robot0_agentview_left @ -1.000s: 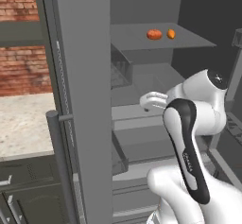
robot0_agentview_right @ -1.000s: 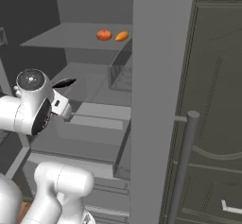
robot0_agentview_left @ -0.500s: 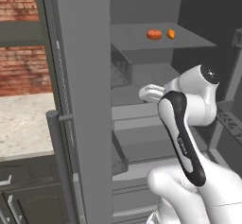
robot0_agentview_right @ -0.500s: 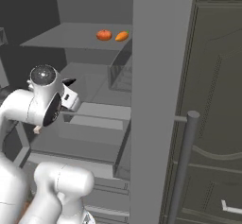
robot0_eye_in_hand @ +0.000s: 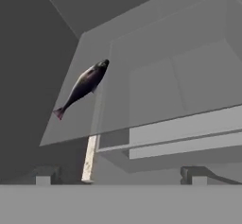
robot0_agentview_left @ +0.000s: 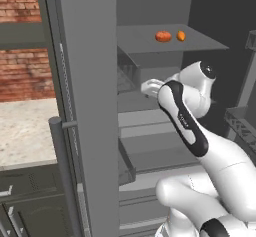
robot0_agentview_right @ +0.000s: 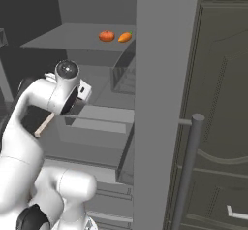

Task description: Gather the squash and carrot from the fridge and place them on a tray on the dining counter. Then gather the fish and chicken drumstick from the fridge and place them on the other tray.

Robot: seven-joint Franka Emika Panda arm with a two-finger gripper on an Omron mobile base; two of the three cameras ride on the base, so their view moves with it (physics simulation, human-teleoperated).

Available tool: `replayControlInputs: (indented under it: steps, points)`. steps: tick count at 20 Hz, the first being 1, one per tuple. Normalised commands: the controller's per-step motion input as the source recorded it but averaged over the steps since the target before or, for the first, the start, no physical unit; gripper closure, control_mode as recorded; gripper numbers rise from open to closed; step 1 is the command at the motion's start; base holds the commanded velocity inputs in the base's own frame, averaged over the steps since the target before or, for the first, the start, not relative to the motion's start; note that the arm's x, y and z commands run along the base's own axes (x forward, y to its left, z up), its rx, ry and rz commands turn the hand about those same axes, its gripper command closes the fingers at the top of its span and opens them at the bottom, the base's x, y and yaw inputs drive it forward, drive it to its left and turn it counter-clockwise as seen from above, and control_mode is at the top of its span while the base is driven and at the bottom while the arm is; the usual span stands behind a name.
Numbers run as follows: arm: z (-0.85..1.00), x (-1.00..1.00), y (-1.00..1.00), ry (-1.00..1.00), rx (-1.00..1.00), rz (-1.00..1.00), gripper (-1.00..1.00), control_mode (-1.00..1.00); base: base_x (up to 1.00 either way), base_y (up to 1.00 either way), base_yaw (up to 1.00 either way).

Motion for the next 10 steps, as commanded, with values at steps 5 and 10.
replayControlInputs:
  steps: [5, 10]
  points:
    - [0.0, 0.72, 0.16, 0.0, 0.03, 0.02, -1.0, -1.0, 0.0, 0.0, 0.0]
    - [0.0, 0.65, 0.33, 0.02, 0.02, 0.0, -1.0, -1.0, 0.0, 0.0, 0.0]
